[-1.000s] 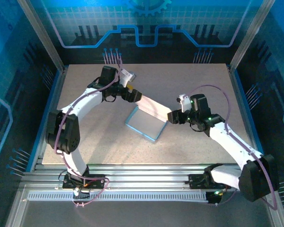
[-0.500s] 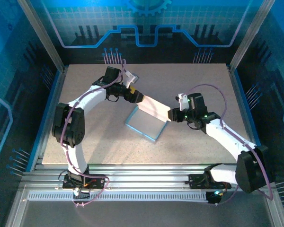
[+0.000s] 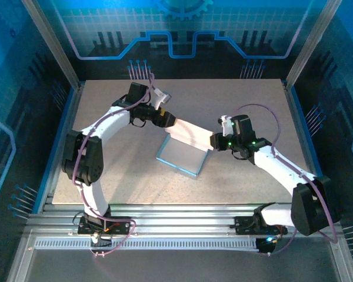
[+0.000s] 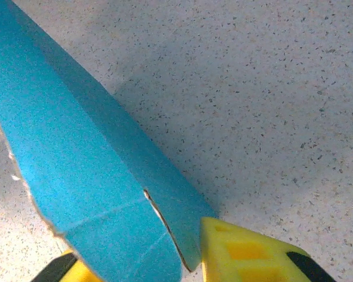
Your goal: Fold the paper box
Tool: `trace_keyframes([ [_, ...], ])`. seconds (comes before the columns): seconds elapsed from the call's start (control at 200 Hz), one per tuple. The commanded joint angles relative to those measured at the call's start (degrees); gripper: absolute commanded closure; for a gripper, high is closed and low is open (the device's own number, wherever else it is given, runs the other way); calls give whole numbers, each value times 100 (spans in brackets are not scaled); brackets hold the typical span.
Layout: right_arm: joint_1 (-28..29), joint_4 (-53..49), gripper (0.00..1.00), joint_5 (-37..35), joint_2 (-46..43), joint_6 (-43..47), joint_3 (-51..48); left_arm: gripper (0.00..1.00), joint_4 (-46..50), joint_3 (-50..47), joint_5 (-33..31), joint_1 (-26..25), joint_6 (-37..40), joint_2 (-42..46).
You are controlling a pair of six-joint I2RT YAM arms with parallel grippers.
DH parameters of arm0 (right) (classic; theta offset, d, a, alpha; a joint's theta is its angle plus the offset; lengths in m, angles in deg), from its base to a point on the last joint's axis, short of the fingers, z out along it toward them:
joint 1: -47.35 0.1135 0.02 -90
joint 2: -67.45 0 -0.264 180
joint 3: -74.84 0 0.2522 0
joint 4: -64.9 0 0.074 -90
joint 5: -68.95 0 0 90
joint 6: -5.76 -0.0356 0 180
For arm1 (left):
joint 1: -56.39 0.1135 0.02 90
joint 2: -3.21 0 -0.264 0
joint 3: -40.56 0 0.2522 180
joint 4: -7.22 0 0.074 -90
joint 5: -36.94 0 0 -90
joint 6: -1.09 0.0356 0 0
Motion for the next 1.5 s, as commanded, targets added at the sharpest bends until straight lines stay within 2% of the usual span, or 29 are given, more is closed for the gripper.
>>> trace_keyframes([
  [0.0, 73, 139, 77, -86, 47, 6, 198, 30, 234, -76, -87, 14, -16, 249],
  [0.3, 133, 152, 79, -173, 173, -11, 264, 30, 481, -181, -520, -157, 31, 446],
  [0.445, 183, 110, 79, -301, 199, -21, 240, 30, 357, -279, -781, -267, -261, 509],
  [0.64, 249, 44, 80, -383, 191, 36, 254, 32, 182, -579, -756, -285, -583, 789],
  [1.171, 295, -312, 83, -687, -48, 47, 291, 34, -124, -1343, -1282, -603, -1449, 1416],
  [1.496, 336, -314, 84, -686, -7, 80, 318, 30, 357, -1314, -1560, -637, -1058, 1600],
])
